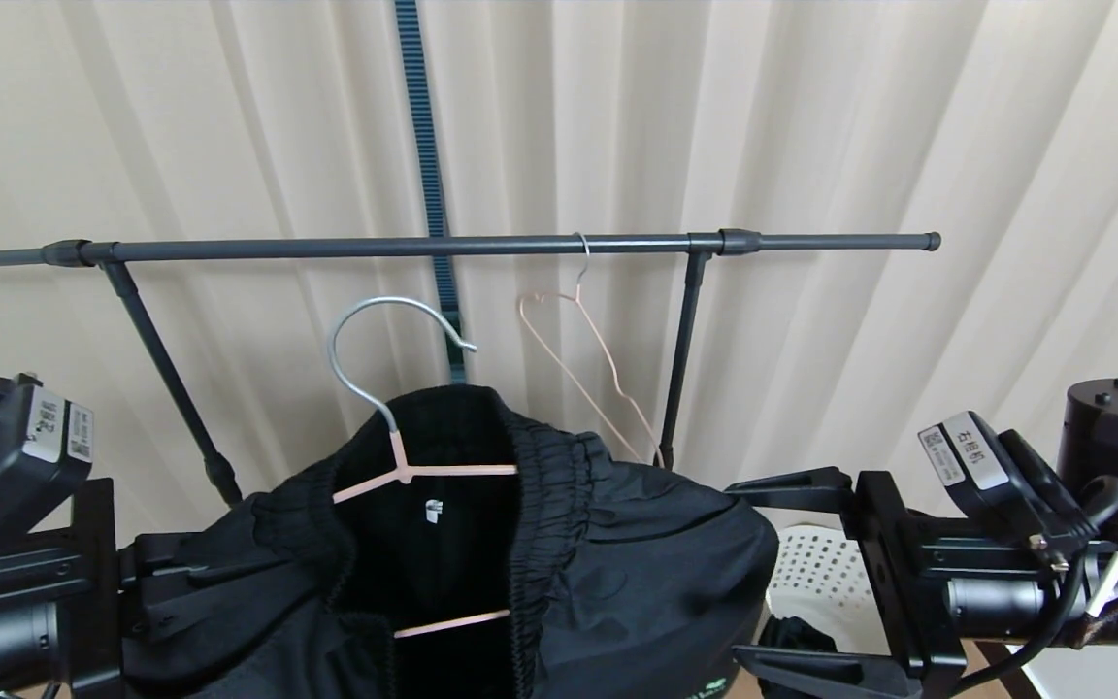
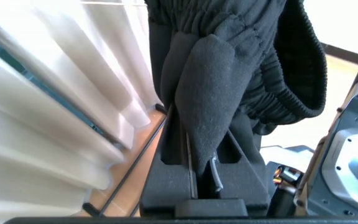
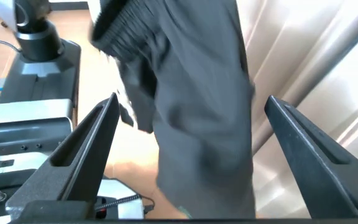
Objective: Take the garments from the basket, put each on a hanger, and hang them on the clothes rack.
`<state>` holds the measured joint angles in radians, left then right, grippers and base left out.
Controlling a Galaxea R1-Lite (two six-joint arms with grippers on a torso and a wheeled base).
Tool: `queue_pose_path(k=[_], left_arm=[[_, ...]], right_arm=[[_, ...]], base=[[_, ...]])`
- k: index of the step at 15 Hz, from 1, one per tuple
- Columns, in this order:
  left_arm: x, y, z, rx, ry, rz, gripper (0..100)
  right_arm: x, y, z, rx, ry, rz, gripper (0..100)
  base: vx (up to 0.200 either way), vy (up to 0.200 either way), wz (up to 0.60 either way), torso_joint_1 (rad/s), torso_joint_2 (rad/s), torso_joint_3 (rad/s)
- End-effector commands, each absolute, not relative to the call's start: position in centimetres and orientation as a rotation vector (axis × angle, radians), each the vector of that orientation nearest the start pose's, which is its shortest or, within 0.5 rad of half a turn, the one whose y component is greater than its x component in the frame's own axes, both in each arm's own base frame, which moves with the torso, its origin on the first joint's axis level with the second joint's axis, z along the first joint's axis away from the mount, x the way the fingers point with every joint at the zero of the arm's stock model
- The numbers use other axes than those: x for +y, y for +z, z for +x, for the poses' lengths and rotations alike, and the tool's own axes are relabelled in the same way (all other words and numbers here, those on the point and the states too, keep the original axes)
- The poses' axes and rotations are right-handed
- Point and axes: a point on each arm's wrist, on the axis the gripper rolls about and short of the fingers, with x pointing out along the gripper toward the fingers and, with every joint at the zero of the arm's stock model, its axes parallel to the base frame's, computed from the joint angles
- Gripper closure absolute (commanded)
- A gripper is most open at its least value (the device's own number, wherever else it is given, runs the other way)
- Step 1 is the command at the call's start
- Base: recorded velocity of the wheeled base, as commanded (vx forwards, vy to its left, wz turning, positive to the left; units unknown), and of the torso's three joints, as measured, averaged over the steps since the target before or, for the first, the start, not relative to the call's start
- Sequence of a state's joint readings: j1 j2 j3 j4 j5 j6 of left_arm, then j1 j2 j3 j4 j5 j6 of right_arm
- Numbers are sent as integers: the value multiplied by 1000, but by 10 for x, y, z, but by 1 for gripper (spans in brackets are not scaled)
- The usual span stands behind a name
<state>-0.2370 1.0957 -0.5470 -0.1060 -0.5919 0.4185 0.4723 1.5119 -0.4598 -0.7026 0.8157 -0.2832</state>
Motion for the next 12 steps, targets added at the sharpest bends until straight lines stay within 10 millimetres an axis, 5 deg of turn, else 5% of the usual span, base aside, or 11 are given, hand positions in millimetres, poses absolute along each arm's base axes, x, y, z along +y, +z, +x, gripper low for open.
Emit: queue_pose_path(k=[1, 11, 12], left_arm=[[-44, 201, 130, 252, -887, 303, 100], [-44, 206, 131, 249, -878, 268, 100], [-44, 206, 131, 249, -878, 265, 100]], right_arm=[[119, 138, 205, 229, 1301, -167, 0], [121, 109, 224, 259, 1290, -201, 0], [121, 105, 225, 266, 1293, -207, 100]], base=[[0, 0, 0, 0, 0, 0], [0, 0, 0, 0, 0, 0], [0, 0, 0, 0, 0, 0]])
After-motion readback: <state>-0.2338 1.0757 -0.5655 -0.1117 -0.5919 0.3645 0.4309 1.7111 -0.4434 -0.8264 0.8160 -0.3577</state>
